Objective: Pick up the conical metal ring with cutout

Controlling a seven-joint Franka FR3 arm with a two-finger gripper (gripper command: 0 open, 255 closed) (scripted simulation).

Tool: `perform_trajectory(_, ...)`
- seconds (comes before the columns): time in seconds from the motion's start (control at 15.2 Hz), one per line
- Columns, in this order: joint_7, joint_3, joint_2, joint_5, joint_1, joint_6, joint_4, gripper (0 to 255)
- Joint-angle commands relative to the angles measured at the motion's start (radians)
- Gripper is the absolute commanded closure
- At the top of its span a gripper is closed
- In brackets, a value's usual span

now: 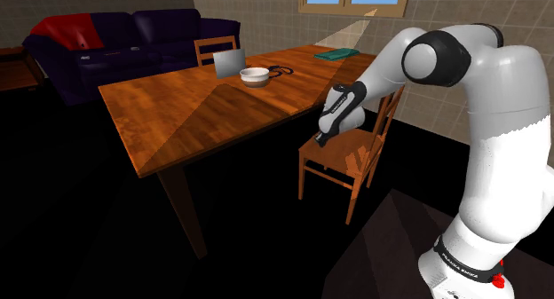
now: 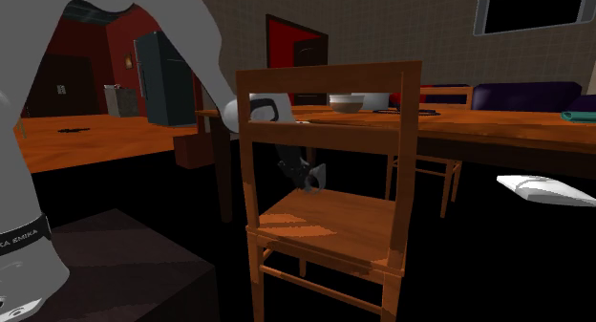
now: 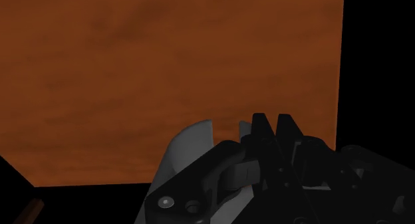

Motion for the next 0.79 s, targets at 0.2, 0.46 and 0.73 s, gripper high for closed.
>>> perform_trajectory(0.2,0.002,-0.008,-0.058,-0.007,0.006,-0.053,-0.005,255)
perform_trajectory(0.46,0.004,-0.013,-0.101,-0.013,0.011,-0.096,-0.004,255)
perform_trajectory(0.73,0.005,-0.015,-0.123,-0.017,0.013,-0.120,-0.003,255)
